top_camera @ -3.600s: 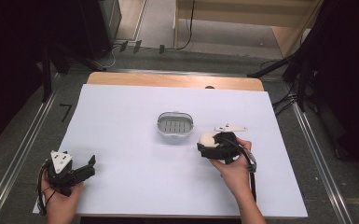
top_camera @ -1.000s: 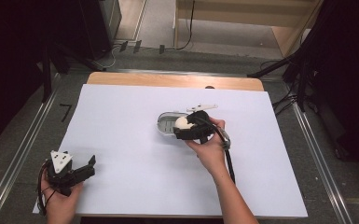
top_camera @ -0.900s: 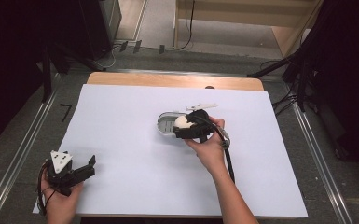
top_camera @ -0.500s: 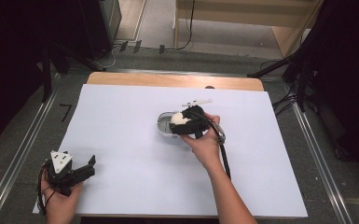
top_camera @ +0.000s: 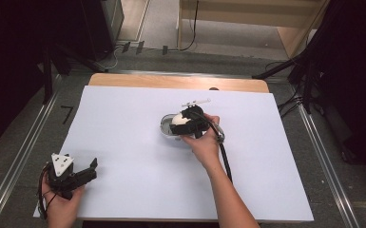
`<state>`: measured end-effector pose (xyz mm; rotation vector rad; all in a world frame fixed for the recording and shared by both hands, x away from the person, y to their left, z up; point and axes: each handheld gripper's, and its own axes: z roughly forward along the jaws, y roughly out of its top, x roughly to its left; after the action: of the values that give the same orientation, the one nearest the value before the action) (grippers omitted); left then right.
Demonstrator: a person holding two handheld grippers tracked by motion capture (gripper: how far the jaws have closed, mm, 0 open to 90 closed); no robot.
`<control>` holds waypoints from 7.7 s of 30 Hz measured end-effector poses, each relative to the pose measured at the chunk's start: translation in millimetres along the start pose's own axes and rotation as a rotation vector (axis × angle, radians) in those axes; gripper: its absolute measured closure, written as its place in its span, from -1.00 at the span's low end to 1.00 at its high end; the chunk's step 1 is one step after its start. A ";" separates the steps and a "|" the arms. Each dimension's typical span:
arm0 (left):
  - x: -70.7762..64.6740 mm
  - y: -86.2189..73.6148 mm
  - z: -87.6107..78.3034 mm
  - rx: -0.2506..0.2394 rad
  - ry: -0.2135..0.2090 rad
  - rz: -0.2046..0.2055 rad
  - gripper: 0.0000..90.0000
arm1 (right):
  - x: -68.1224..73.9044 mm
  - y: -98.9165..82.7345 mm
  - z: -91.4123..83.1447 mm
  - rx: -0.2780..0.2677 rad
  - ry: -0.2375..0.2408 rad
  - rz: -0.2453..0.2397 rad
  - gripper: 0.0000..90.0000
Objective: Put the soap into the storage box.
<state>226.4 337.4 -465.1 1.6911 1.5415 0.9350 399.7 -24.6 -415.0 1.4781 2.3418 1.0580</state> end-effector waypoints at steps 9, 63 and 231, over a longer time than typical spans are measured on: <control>0.1 0.0 0.0 0.000 -0.001 0.000 -0.83 | -2.9 1.3 8.0 0.018 -0.010 0.048 -0.44; -0.9 0.3 0.3 0.009 0.002 0.010 -0.83 | -6.7 -4.3 -6.3 -0.026 -0.020 0.086 -0.57; -2.9 -0.1 -0.3 0.000 0.026 0.020 -0.70 | -212.1 -261.9 -188.9 -0.253 -0.246 0.280 -0.82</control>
<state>225.9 334.6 -465.3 1.7035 1.5438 0.9707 222.6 -359.3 -491.8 1.7539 1.8011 1.1122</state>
